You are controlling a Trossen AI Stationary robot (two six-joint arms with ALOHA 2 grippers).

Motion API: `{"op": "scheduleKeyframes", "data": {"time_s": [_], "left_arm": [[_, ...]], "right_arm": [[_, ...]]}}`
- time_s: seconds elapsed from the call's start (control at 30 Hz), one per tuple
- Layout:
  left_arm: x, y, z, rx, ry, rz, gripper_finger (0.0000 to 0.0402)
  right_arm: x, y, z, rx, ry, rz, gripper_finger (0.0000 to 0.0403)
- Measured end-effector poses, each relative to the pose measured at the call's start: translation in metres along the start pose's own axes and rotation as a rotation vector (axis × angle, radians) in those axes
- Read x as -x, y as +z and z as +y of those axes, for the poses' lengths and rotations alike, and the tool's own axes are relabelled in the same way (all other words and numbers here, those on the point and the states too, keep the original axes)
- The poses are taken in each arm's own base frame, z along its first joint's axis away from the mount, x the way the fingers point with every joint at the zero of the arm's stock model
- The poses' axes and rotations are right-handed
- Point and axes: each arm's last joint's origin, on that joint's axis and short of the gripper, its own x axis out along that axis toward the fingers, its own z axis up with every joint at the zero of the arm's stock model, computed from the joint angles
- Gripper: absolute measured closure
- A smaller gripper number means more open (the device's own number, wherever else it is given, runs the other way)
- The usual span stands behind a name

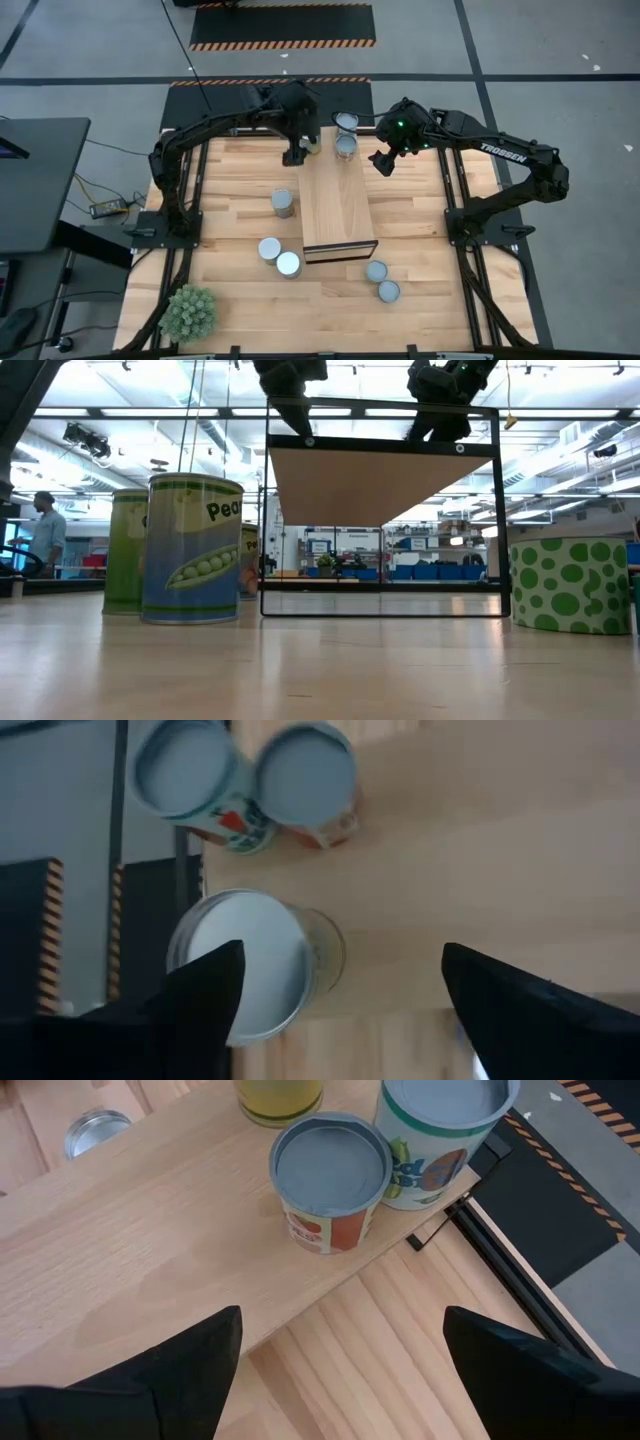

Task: Pick and place cans onto a shelf
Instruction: Put the canned carrots on the shelf

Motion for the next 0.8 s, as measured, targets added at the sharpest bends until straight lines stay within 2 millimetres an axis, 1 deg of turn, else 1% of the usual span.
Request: {"op": "scheduleKeyframes", "data": {"time_s": [0.13, 0.27, 0.43, 0.53, 0.63, 0.8], "left_arm": [[-0.014, 0.003, -0.011, -0.066, 0.051, 0.036, 0.0103], [-0.022, 0.005, -0.014, -0.078, 0.107, 0.044, 0.0155], [-0.026, 0.003, -0.015, -0.056, 0.124, 0.063, 0.0228], [-0.027, 0.002, -0.013, -0.038, 0.128, 0.062, 0.0262], [-0.026, 0.002, -0.011, -0.033, 0.134, 0.058, 0.0285], [-0.027, 0.000, -0.007, -0.018, 0.138, 0.062, 0.0305]], "right_arm": [[0.000, 0.000, 0.000, 0.000, 0.000, 0.000, 0.0049], [0.000, 0.000, 0.000, 0.001, 0.000, 0.000, 0.0049], [0.000, 0.000, 0.000, 0.006, 0.000, 0.000, 0.0049], [0.000, 0.000, 0.000, 0.007, 0.000, 0.000, 0.0049], [0.000, 0.000, 0.000, 0.007, 0.000, 0.000, 0.0049], [0.000, 0.000, 0.000, 0.007, 0.003, 0.000, 0.0049]]}}
